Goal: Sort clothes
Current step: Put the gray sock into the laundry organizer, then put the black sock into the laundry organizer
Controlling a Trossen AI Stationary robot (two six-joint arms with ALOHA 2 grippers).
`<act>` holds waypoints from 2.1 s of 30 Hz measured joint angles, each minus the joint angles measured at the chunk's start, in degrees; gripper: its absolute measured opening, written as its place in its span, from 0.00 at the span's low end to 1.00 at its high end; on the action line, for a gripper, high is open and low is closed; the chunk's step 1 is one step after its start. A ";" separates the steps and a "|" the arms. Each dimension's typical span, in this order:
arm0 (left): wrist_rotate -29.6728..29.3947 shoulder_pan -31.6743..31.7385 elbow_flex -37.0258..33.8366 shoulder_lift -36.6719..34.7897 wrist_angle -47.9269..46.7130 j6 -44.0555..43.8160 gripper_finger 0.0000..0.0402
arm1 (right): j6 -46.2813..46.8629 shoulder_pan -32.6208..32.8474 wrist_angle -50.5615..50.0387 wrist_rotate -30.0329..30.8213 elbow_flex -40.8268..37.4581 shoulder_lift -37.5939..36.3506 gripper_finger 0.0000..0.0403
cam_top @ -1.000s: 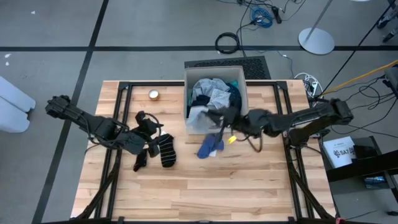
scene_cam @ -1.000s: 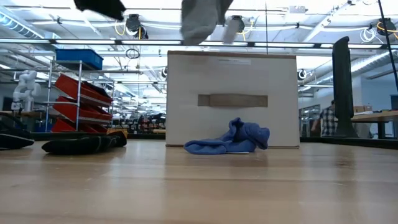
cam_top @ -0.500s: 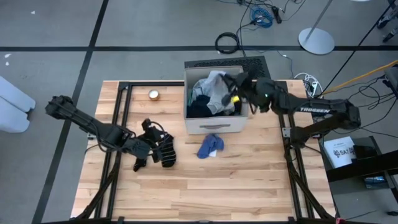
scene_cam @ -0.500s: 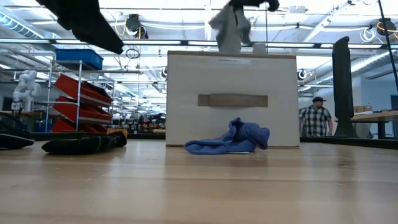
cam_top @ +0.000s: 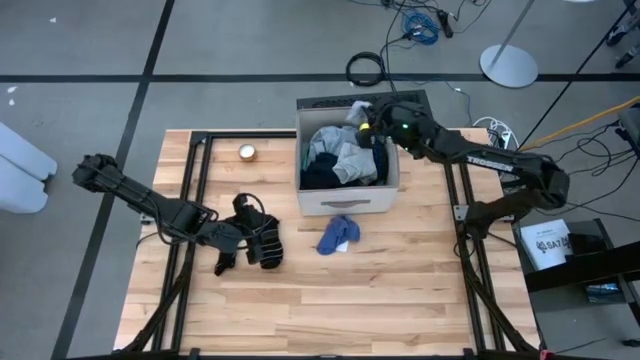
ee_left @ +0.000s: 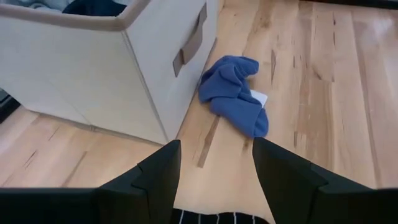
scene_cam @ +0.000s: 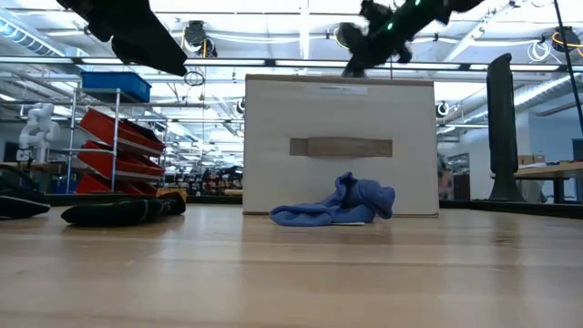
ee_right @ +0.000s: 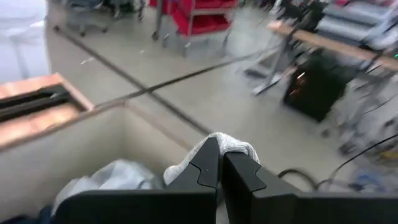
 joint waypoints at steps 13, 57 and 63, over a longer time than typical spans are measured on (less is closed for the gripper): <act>1.65 0.00 0.00 0.00 -0.44 0.19 0.52 | 5.62 -2.36 -10.90 -6.67 0.00 13.67 0.00; 9.47 4.50 0.00 0.01 -3.91 1.75 0.52 | 6.31 5.53 -50.38 -21.38 34.18 12.75 0.54; 10.45 4.50 0.00 0.04 -3.89 1.54 0.52 | 9.47 11.49 -50.63 -26.84 34.21 12.77 0.53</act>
